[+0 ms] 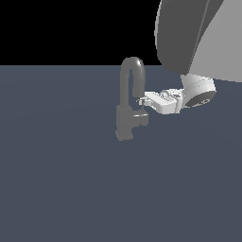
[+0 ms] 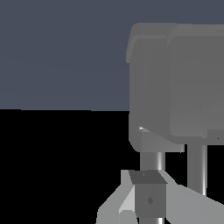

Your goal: Turn on the faucet by rotating a designated handle.

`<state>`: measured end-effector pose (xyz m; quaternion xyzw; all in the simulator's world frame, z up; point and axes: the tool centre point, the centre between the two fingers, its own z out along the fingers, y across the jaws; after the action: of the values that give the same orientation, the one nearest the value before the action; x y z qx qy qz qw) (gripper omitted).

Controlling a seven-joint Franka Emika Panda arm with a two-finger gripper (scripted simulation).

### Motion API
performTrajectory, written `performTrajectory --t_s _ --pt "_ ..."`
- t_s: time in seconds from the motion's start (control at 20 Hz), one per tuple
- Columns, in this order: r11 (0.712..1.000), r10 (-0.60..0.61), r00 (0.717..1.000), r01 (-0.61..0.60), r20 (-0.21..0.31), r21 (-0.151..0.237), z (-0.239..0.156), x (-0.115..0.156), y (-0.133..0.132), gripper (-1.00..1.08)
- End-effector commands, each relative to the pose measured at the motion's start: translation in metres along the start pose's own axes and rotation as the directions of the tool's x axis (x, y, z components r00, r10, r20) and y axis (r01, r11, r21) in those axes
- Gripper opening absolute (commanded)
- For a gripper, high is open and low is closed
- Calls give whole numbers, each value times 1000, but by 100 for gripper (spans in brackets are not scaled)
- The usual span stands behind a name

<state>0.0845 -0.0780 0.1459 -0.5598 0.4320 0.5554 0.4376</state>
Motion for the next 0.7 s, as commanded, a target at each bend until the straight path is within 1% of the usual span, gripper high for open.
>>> performTrajectory --t_s 0.0,0.65 --pt "1000 0 1000 0 0 0 0 -1 3 -100" --pt "1000 0 1000 0 0 0 0 -5 21 -100"
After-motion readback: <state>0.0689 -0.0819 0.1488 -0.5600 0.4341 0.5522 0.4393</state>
